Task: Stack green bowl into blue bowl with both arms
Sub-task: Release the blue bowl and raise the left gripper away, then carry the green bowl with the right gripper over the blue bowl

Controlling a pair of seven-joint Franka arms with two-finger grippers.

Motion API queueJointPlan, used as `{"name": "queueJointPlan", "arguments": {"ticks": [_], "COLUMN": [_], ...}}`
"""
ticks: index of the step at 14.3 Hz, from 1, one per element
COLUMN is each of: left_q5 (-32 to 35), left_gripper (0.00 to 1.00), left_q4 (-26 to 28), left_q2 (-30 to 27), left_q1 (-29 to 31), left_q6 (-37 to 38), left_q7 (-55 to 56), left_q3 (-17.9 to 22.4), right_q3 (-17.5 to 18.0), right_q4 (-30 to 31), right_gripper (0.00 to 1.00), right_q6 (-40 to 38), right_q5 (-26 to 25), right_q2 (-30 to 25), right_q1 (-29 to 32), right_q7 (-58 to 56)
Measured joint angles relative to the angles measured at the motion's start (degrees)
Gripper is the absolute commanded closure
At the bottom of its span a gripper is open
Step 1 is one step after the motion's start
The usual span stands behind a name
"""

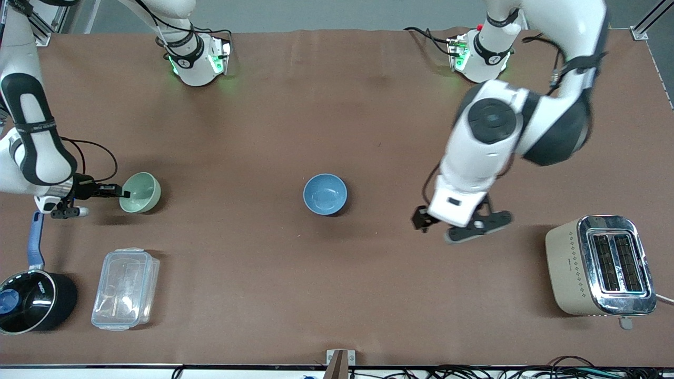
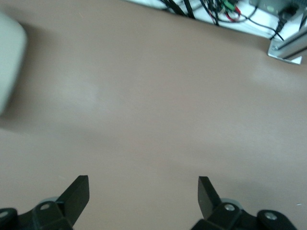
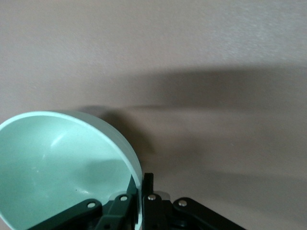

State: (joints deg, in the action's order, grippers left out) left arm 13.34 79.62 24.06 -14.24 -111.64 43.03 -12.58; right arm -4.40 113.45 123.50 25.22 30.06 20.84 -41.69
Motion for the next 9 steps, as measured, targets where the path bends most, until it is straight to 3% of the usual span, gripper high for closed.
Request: {"name": "queueJointPlan", "arguments": {"ticks": [4,9], "left_q5": [-0.52,-5.38], "left_gripper": [0.0,0.0], "left_q4": [0.01,0.13], "left_q2": [-5.9,-11.46], "left_q1": [5.97,11.82], "left_q6": [5.42,12.37], "left_q7": [-12.06,-26.61], "left_q3": [-0.22,-0.33], "right_q3": [1.89,2.31], "right_q4": [-1.14,-2.72], "right_gripper": [0.99,0.99], "right_q6": [-5.47,-7.85], "right_q5": [5.49,6.23], "right_q2": [0.62,-6.22], "right_q1": [-4.45,-21.75], "right_q7": [6.59,34.92]}}
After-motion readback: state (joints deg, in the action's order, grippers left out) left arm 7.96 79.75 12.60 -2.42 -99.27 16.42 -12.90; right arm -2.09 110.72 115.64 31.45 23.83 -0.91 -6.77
